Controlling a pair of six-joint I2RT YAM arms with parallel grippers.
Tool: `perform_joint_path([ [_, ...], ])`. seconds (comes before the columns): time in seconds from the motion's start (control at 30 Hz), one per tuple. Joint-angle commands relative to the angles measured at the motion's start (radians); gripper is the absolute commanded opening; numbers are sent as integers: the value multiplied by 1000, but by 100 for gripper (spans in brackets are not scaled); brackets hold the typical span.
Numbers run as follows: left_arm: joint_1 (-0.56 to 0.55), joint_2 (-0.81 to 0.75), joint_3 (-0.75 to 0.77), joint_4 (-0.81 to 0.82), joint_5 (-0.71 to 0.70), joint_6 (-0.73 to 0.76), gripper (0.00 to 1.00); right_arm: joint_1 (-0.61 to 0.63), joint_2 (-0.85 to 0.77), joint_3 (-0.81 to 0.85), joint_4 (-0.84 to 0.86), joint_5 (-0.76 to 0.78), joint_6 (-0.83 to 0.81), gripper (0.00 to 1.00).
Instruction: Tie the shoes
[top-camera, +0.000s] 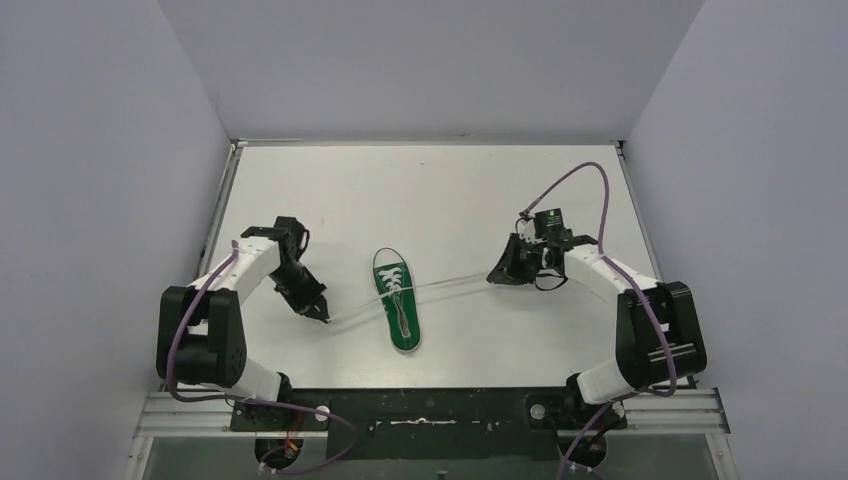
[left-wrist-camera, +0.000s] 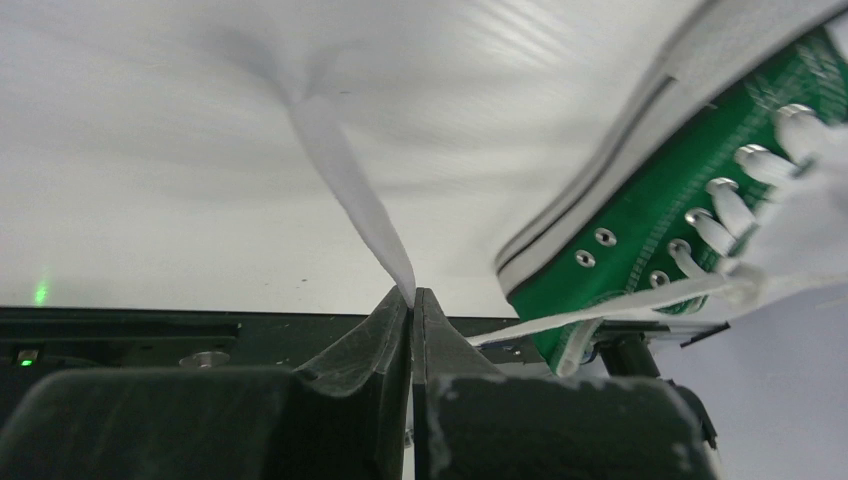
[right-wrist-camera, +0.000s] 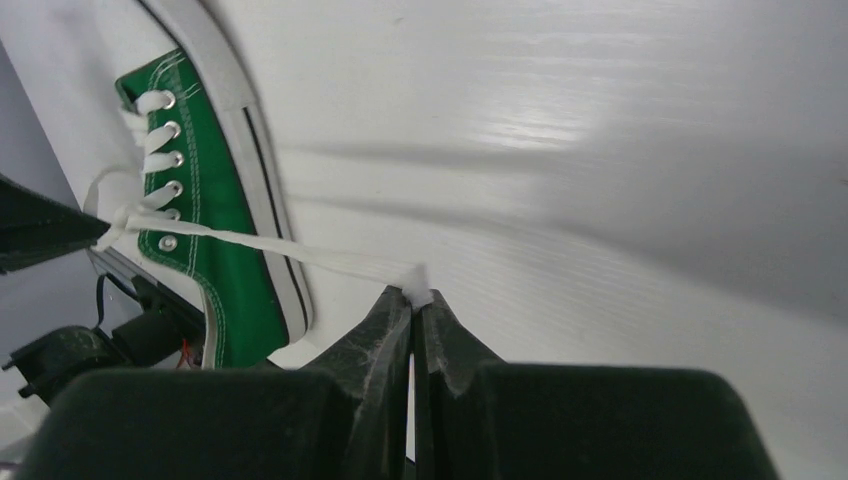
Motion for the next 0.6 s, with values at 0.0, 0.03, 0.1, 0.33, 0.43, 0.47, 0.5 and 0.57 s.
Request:
perform_joint_path([
  [0.0,74,64,20,-78,-188,-28,0,-62,-10,4,51,97,63,0],
  [0.03,93,82,24,-96,-210,-25,0,-74,-19,-5,48,123,70,0],
  [0.1,132,82,-1,-67,-191,-13,0,-93,-32,-18,48,148,73,0],
  [0.33,165,124,-31,-27,-176,24,0,-171,-56,-113,20,268,114,0],
  [0.43,186,142,-39,-8,-181,35,0,-209,-62,-117,-1,333,111,0],
  [0.47,191,149,-37,-6,-187,41,0,-215,-56,-113,3,336,103,0],
  [0.5,195,158,-34,-9,-194,45,0,-215,-45,-105,-5,344,95,0],
  [0.57,206,165,-31,-15,-208,47,0,-218,-22,-107,2,347,92,0],
])
